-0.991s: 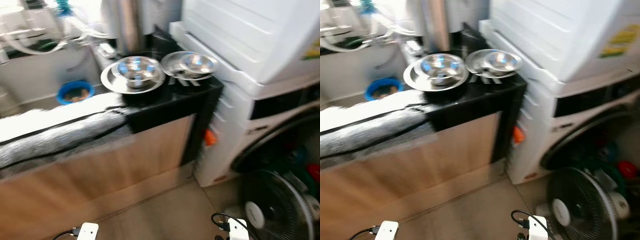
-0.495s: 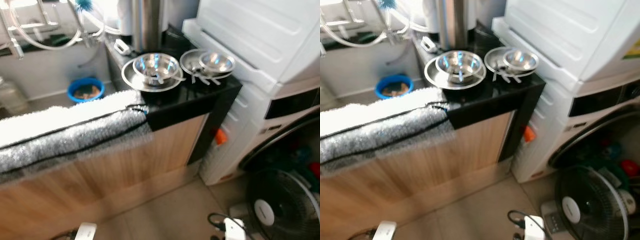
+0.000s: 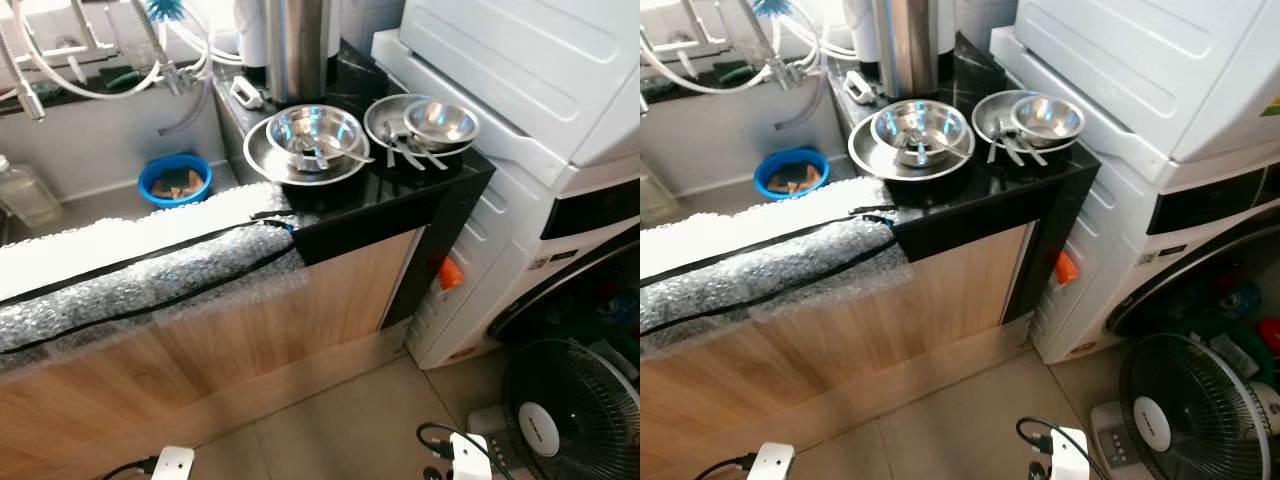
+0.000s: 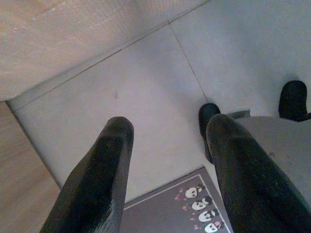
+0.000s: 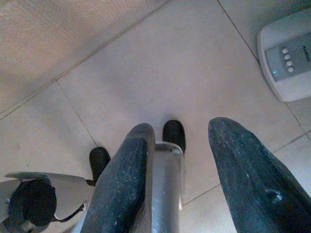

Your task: Kitchen organization

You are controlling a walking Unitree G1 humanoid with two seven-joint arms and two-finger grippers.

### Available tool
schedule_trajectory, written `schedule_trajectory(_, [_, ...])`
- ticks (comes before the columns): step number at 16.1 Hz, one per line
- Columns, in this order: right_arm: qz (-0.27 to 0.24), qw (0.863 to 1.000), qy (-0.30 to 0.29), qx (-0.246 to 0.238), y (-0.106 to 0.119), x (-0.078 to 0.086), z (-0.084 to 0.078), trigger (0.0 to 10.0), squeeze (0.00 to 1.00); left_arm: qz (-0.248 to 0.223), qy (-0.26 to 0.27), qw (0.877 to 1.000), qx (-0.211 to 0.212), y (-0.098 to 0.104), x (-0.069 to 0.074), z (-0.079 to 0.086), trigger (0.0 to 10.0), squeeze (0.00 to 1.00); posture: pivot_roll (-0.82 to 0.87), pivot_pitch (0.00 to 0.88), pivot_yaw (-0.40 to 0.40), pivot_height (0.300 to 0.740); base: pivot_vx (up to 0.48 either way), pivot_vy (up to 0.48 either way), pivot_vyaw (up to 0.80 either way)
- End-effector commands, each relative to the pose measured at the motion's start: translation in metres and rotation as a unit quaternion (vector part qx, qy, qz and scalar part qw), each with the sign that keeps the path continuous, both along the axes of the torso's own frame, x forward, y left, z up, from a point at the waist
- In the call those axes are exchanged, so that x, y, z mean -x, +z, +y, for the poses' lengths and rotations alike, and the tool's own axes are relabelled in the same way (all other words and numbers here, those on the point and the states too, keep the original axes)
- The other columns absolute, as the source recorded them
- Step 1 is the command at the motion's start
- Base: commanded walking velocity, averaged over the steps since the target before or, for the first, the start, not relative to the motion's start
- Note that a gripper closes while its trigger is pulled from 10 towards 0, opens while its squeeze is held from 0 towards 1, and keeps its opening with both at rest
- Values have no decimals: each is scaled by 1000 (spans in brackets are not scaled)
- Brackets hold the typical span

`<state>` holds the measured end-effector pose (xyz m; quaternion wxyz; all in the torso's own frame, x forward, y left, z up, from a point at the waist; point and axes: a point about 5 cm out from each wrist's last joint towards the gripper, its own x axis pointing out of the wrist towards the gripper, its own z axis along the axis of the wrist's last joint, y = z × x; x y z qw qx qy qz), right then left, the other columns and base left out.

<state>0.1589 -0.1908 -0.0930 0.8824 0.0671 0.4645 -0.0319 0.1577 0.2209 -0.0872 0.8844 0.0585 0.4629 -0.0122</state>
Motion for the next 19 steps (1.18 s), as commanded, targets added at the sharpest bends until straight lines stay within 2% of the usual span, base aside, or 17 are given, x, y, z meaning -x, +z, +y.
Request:
schedule_trajectory(1, [5, 1000, -2, 0, -1, 3, 0, 10000, 0, 19, 7, 1000, 2, -4, 11, 2, 10000, 0, 81, 84, 4, 740, 0, 0, 0])
schedule_trajectory(8, [1, 1000, 1, 0, 0, 0, 2, 10000, 0, 17, 10, 1000, 2, -4, 11, 2, 10000, 0, 82, 81, 4, 740, 0, 0, 0])
schedule_trajectory(19, [2, 1000, 1, 1, 0, 0, 2, 10000, 0, 16, 8, 1000, 0, -4, 10, 2, 10000, 0, 82, 83, 5, 740, 0, 278, 0])
